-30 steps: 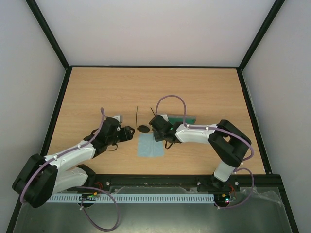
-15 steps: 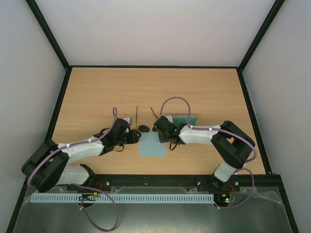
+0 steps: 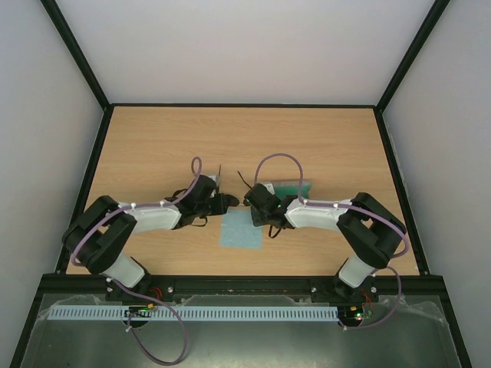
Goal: Organize the sunglasses
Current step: Move the glasses cleaning cloth to the center of the board.
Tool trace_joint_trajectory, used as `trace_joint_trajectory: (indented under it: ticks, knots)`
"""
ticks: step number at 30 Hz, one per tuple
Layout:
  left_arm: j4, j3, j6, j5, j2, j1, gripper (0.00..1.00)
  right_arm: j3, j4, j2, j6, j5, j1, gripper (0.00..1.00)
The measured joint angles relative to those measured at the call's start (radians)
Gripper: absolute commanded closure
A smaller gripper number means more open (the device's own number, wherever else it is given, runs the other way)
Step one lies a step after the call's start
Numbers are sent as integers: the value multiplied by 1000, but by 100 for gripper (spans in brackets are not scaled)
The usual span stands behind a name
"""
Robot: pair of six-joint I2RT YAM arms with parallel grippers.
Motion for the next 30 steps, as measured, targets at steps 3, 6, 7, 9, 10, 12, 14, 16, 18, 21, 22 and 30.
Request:
trace_joint_trajectory:
  ticks: [3, 6, 7, 9, 10, 12, 14, 16, 18, 21, 22, 30]
  knots:
    - [13, 24, 9, -4, 31, 7, 62, -3, 0, -2, 0, -2, 0, 99]
    - [23, 30, 15, -6, 39, 12, 63, -9, 0, -8, 0, -2, 0, 99]
    - [25, 30, 17, -6, 39, 12, 63, -10, 0, -10, 0, -3, 0, 99]
    - [26, 30, 18, -6, 37, 12, 61, -12, 1, -13, 0, -5, 0, 99]
    - [25, 29, 18, -6, 34, 12, 57, -13, 1, -13, 0, -6, 0, 99]
    - [22, 20, 16, -6, 10, 11, 48, -14, 1, -14, 0, -9, 0, 99]
    - [5, -2, 8, -13, -48, 4, 46, -14, 2, -15, 0, -13, 0, 99]
    - [-24, -15, 4, -29, -118, -11, 52, -14, 2, -15, 0, -18, 0, 99]
    - [-49, -19, -3, -45, -174, -27, 65, -14, 2, -16, 0, -22, 0, 99]
    - [-72, -28, 3, -68, -228, -44, 92, -14, 5, -17, 0, -29, 0, 99]
    - [-76, -31, 5, -74, -230, -48, 97, -16, 8, -18, 0, -32, 0, 99]
    - [-119, -31, 20, -88, -70, -76, 84, -26, 24, -19, -6, -58, 0, 99]
